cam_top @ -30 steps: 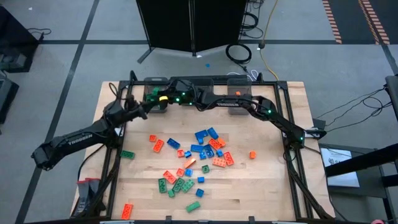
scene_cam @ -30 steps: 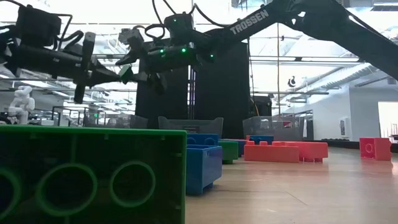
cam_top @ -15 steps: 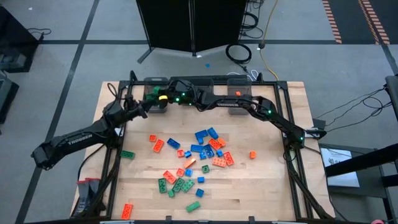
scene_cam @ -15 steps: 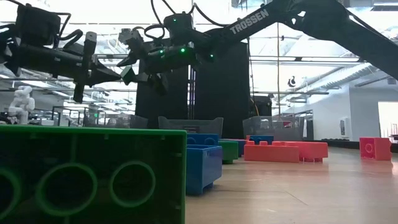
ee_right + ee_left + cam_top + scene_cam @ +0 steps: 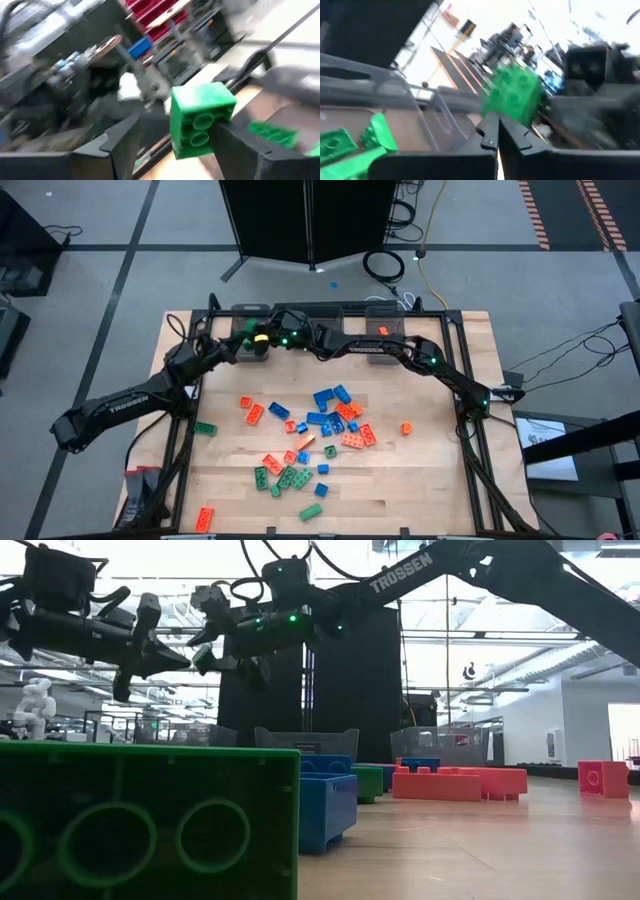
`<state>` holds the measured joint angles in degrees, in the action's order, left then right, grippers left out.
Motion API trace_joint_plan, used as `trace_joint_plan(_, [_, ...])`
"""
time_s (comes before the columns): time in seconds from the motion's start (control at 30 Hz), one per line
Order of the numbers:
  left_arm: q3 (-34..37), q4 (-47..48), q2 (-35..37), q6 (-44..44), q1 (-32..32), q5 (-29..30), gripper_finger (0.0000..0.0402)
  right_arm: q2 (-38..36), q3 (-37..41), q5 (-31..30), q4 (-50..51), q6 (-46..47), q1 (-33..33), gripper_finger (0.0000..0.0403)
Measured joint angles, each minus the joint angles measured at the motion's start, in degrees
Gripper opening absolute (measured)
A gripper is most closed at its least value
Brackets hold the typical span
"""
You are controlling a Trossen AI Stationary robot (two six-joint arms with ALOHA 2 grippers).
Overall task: Sort blocks
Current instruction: Put the green game piece into the left black bin
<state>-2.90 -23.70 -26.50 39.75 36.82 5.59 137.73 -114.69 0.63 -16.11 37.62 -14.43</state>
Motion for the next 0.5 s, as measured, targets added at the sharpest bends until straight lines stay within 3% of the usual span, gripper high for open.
trace_joint_plan(0.23, [0.0, 0.1, 0.0, 0.3, 0.0, 6.7, 0.0, 0.0, 0.0, -0.4, 0.8, 0.5, -0.6, 0.0224])
trace_joint_plan(0.5, [0.0, 0.0, 0.0, 0.4, -0.2, -2.3, 0.0, 0.0, 0.0, -5.1, -3.7, 7.3, -4.6, 0.0224])
